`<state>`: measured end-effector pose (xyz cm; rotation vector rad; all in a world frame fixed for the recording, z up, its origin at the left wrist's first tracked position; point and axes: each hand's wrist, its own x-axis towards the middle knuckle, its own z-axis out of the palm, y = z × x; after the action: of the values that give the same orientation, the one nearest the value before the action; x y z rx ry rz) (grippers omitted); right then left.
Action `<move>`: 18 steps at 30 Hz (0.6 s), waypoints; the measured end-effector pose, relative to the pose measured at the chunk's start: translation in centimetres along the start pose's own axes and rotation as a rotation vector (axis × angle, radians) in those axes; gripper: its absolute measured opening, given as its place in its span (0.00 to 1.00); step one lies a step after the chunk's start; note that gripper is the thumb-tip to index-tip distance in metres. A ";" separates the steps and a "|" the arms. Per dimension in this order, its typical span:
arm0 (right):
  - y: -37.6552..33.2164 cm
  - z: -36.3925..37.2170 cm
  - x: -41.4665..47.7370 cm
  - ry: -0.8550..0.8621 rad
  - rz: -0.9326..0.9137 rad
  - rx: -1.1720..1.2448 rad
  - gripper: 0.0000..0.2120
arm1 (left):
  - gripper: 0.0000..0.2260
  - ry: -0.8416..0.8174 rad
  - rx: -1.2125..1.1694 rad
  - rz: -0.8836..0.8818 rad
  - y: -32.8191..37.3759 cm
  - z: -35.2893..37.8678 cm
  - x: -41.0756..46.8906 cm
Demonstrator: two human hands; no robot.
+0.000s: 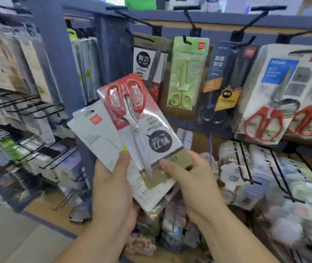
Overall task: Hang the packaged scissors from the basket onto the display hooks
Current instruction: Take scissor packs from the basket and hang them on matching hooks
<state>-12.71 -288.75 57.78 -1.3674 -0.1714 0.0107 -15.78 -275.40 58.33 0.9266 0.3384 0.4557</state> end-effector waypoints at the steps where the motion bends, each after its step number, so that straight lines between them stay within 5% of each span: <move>1: 0.0 0.7 0.4 0.043 -0.001 0.051 0.04 | 0.12 -0.012 -0.006 -0.014 0.4 -0.3 0.7; 7: -1.0 4.7 1.9 0.226 -0.072 0.250 0.09 | 0.12 -0.120 0.033 -0.037 2.1 -2.4 4.8; 18: -0.7 10.0 1.4 0.342 -0.196 0.084 0.11 | 0.08 -0.252 0.104 -0.100 3.3 -4.4 8.9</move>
<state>-12.70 -278.97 60.53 -1.2440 -0.0161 -0.3744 -11.01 -266.11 57.85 1.0509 0.1794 0.2275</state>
